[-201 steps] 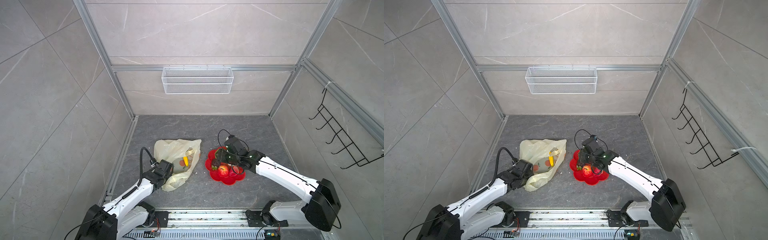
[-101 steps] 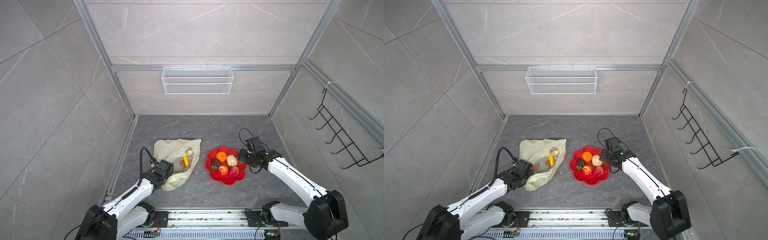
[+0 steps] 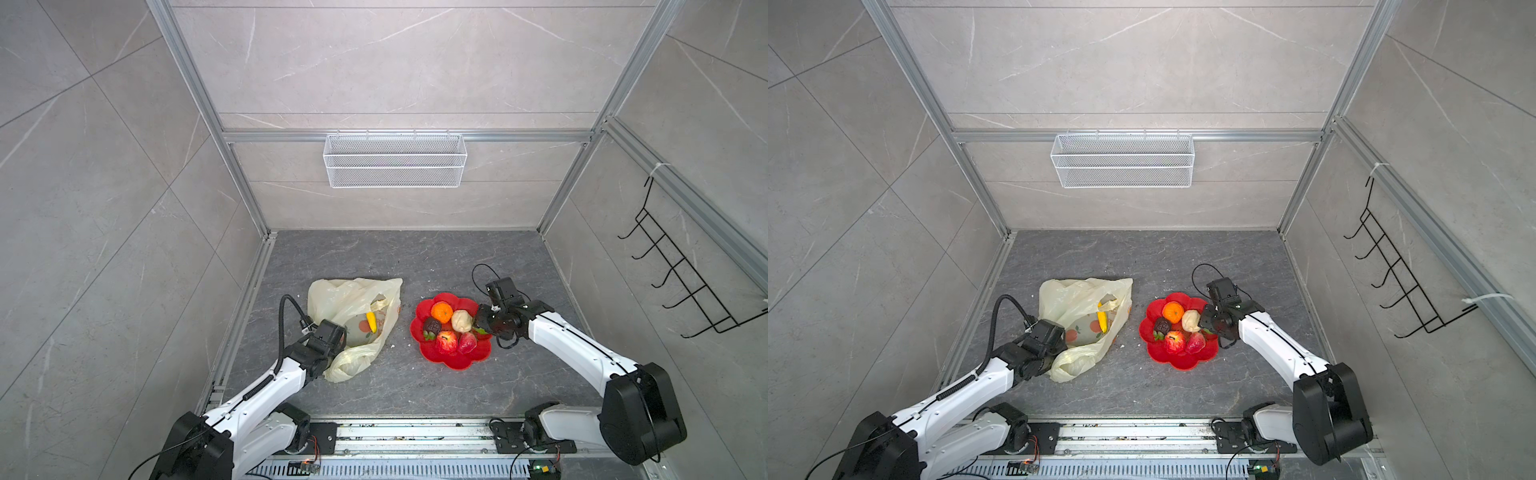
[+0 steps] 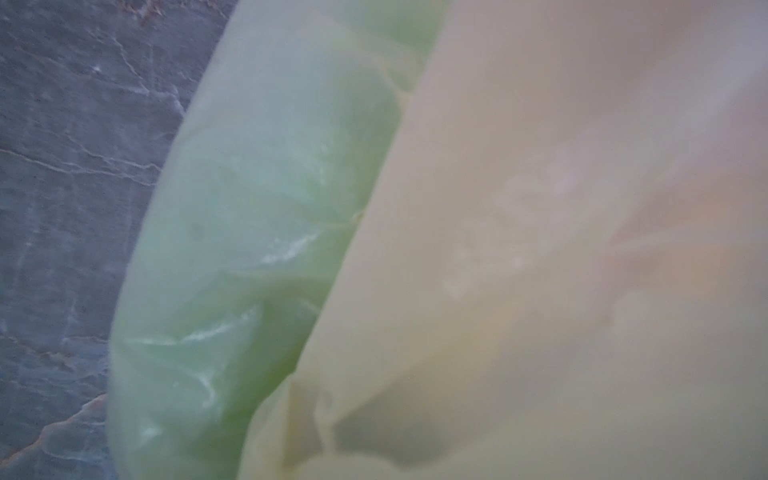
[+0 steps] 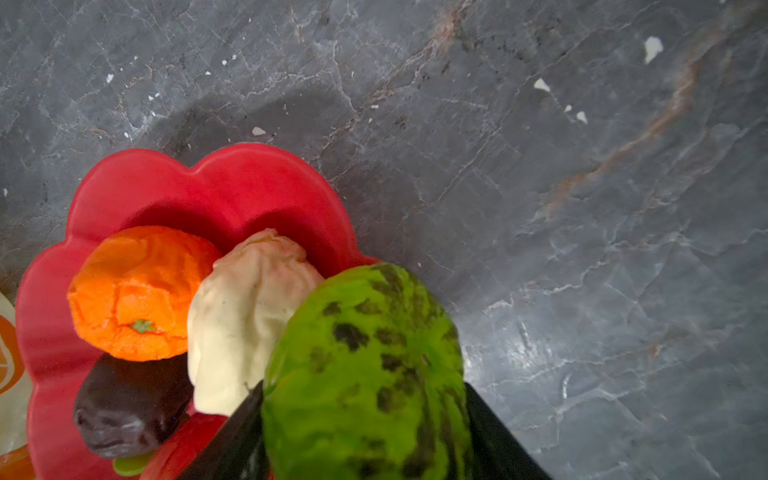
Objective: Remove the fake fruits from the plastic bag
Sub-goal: 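Lower the green spiky fruit into the plate and open the right gripper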
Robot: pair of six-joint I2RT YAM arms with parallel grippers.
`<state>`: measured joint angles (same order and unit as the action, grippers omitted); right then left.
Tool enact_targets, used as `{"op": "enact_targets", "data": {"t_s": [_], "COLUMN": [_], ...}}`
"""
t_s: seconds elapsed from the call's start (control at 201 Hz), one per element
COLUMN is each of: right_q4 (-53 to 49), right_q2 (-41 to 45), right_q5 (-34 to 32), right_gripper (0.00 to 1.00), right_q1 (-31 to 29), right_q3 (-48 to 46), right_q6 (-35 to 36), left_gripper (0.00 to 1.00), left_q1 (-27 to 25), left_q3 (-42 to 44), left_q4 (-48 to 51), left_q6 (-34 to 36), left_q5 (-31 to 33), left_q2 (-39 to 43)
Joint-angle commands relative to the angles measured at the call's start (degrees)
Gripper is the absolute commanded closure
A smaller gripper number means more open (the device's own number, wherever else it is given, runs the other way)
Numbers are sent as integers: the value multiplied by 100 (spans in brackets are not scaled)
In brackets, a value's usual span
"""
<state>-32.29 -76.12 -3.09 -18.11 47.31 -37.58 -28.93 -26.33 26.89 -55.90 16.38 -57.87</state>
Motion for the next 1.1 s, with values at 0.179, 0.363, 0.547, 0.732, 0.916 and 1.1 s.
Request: {"op": "enact_targets", "data": {"t_s": [0.179, 0.363, 0.547, 0.732, 0.916, 1.1], "right_q4": [172, 172, 114, 36, -22, -67], "right_q2": [-297, -391, -287, -193, -90, -62], "right_q5": [185, 184, 105, 28, -55, -51], "right_gripper": [38, 37, 28, 25, 18, 16], "right_q1": [-127, -252, -298, -302, -310, -310], "right_q3": [80, 137, 165, 182, 190, 199], "right_q6": [22, -40, -47, -30, -21, -3], "left_gripper": [87, 87, 87, 87, 87, 87], "left_q1": [28, 28, 28, 28, 28, 28], "left_q3": [40, 58, 75, 77, 60, 51], "left_q4": [-31, -26, 0, 26, 44, 68], "left_q6": [46, 44, 35, 33, 86, 99], "left_q5": [63, 67, 76, 89, 93, 118], "left_q2": [47, 65, 125, 168, 209, 276]}}
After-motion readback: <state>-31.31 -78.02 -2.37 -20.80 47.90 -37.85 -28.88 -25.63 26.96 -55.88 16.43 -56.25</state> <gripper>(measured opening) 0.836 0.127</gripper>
